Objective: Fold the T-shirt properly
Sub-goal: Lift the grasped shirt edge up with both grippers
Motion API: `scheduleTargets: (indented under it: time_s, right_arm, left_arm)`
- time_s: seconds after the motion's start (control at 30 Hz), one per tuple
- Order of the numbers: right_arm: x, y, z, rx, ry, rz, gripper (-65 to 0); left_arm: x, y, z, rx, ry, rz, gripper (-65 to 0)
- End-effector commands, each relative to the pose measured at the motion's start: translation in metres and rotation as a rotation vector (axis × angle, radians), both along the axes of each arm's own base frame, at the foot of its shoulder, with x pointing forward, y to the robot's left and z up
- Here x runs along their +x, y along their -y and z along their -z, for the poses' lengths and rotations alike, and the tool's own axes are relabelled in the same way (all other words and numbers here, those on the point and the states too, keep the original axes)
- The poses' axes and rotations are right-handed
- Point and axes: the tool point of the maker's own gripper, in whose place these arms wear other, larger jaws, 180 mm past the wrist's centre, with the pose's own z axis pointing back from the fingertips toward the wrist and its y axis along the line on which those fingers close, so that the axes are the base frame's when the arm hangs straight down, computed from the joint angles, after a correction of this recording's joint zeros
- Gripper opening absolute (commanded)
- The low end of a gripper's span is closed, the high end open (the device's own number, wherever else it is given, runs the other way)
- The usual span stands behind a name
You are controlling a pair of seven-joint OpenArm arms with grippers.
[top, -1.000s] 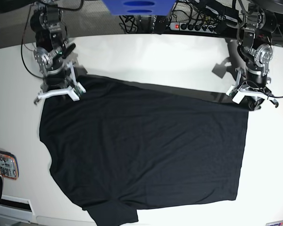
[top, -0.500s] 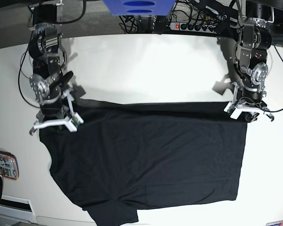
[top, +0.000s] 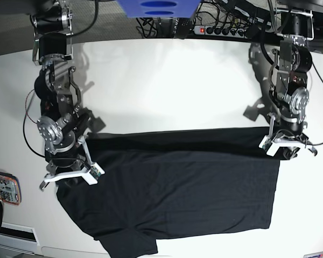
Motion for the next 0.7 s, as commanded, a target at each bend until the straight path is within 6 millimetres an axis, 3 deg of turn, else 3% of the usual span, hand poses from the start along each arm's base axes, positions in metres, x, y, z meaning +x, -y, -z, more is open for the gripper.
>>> scheduleTargets:
  time_s: [0.0, 0.1, 0.2, 0.3, 0.5, 0.67]
  right_arm:
    - [0.004, 0.007, -0.003, -0.013, 0.011, 0.014, -65.0]
    - [0.002, 0.015, 0.03, -0.017, -0.082, 0.035, -65.0]
    - [0.002, 0.019, 0.057, -0.004, -0.145, 0.029, -65.0]
    - [0.013, 0.011, 0.065, 0.033, -0.157, 0.011, -65.0]
    - [0.036, 0.009, 0.076, 0.05, -0.198, 0.021, -65.0]
    - [0.051, -0.001, 0.091, 0.022, -0.258, -0.013, -65.0]
  left_arm:
    - [0.008, -0.009, -0.011, 0.026, 0.034, -0.015, -65.0]
    - [0.013, -0.021, 0.009, 0.025, -0.016, -0.043, -65.0]
    - [0.019, -0.01, 0.031, 0.017, -0.063, 0.003, -65.0]
    - [0.019, -0.007, 0.041, 0.012, -0.086, 0.014, -65.0]
    - [0.038, 0.005, 0.027, 0.015, -0.05, 0.045, -65.0]
    - [0.05, 0.004, 0.039, 0.005, -0.078, 0.035, -65.0]
